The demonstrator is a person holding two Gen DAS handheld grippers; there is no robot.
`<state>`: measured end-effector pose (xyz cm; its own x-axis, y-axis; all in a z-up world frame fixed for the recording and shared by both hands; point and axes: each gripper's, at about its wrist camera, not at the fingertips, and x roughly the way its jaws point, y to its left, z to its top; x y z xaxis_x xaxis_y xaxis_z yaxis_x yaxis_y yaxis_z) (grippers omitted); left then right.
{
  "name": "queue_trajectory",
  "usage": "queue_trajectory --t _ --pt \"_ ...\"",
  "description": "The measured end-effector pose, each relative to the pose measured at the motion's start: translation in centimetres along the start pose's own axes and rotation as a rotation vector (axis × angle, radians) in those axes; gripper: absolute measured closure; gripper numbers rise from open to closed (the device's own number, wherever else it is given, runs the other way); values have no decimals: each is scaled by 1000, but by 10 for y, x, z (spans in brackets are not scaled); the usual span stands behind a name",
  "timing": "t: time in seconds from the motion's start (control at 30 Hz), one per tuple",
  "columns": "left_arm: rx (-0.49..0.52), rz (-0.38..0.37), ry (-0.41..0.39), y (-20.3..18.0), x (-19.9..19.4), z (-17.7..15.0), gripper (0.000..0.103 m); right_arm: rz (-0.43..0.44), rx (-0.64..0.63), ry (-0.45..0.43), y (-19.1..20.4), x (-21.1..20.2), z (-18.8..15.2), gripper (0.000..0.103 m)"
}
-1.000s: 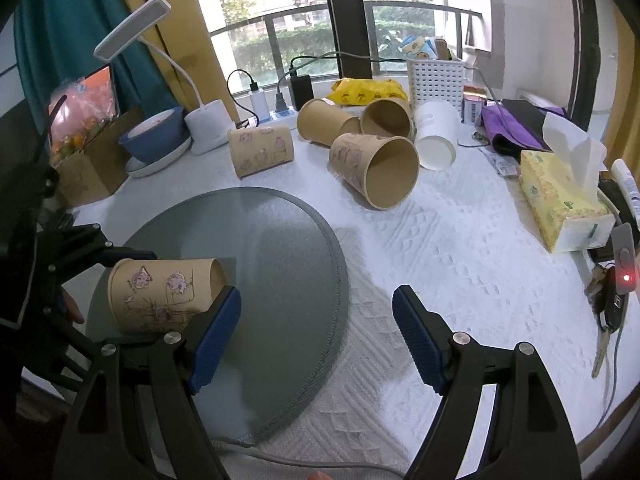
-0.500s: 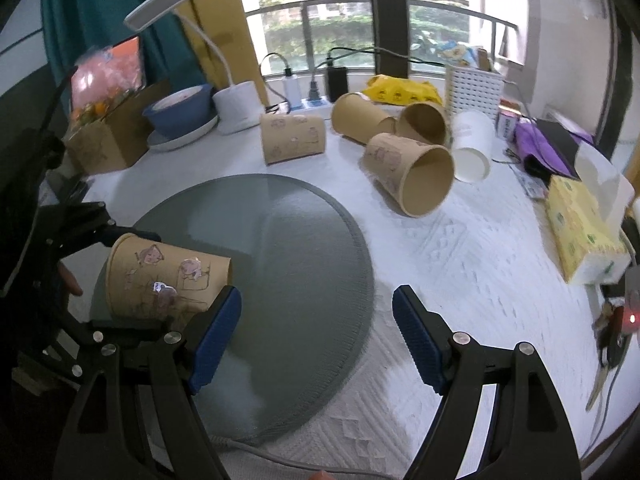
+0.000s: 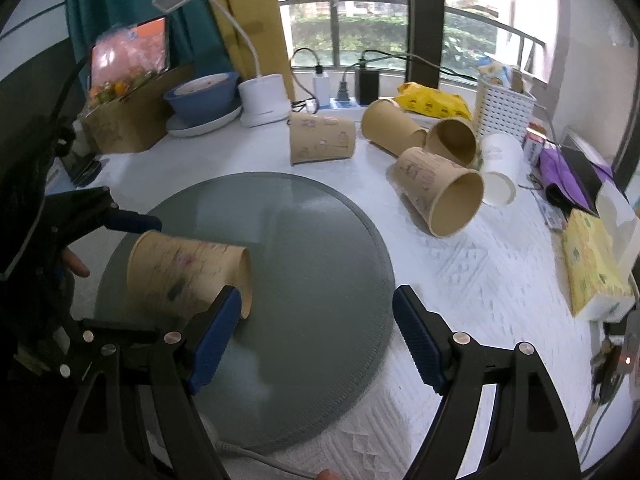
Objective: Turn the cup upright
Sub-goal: 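Lift the cup with the left gripper and carry it over the grey mat, then grasp the cup with the right gripper while the left gripper holds it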
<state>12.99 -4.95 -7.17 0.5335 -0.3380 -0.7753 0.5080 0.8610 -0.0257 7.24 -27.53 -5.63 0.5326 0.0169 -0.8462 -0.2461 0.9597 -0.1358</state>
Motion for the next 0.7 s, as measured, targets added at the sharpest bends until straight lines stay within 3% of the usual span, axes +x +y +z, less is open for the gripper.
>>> queue_trajectory --t 0.17,0.4,0.7 --pt "-59 1 -27 8 -11 -9 7 82 -170 18 20 7 15 22" --pt "-206 35 -70 36 -30 -32 7 273 -530 71 77 39 54 22" --pt "-407 142 -127 82 -59 -73 7 286 -778 276 124 99 78 22"
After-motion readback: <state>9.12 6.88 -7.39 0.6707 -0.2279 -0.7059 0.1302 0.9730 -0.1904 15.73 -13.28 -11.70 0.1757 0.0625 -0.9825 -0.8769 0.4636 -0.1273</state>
